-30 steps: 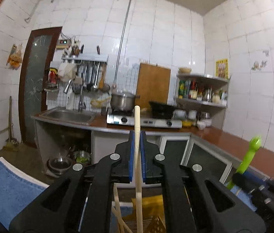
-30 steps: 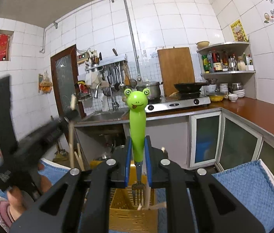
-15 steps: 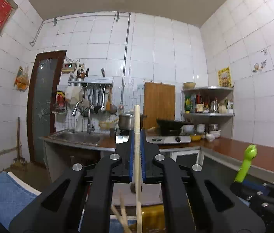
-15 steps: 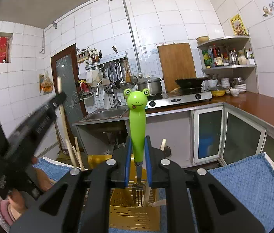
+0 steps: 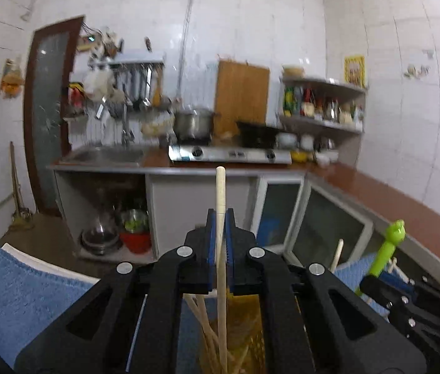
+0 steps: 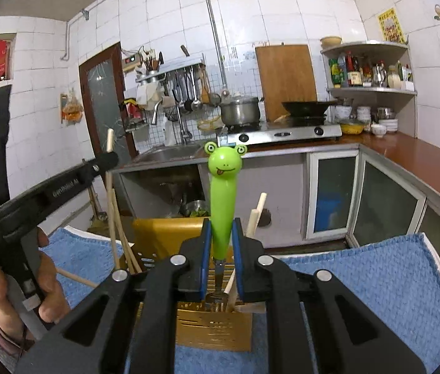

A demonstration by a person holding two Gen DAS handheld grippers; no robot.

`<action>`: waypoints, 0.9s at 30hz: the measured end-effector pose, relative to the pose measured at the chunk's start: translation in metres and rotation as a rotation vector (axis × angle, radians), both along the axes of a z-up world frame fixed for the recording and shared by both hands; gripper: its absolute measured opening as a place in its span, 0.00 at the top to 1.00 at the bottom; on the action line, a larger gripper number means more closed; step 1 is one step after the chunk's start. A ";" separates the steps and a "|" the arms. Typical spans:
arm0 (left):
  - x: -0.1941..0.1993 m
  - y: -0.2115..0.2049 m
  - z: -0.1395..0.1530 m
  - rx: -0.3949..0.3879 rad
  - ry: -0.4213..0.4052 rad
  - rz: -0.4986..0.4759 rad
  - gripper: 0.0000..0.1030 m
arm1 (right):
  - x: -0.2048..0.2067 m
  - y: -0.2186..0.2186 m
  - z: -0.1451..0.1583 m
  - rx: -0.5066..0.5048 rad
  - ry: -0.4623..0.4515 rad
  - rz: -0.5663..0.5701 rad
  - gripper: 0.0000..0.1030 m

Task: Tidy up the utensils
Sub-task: 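Lower the left tool's chopstick into the holder and open while the right tool releases the fork, then move the left tool to the black-handled spoon while the right tool approaches the white spoon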

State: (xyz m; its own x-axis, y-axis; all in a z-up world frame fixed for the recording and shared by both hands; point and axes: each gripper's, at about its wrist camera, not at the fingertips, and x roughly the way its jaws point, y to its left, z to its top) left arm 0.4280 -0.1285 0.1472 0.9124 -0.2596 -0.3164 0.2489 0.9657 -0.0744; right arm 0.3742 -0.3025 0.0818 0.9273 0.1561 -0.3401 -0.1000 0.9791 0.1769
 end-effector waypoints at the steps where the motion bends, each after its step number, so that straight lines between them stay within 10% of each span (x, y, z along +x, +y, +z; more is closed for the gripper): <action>1: 0.000 -0.002 -0.001 0.021 0.013 -0.010 0.96 | 0.000 0.003 0.001 -0.014 0.007 0.002 0.87; 12: -0.024 0.016 -0.010 0.022 0.104 -0.037 0.95 | -0.017 0.002 0.006 0.023 0.050 0.014 0.68; 18: -0.065 0.057 -0.011 -0.036 0.197 -0.040 0.55 | -0.053 0.001 0.013 0.060 0.064 0.008 0.52; 27: -0.155 0.111 0.001 -0.017 0.349 -0.031 0.55 | -0.125 0.016 0.015 0.079 0.137 0.028 0.52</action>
State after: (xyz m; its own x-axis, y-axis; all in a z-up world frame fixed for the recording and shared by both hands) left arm 0.2733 -0.0177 0.1482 0.7416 -0.2933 -0.6034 0.2347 0.9560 -0.1762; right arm 0.2489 -0.2863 0.0969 0.8680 0.2126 -0.4488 -0.0964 0.9587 0.2676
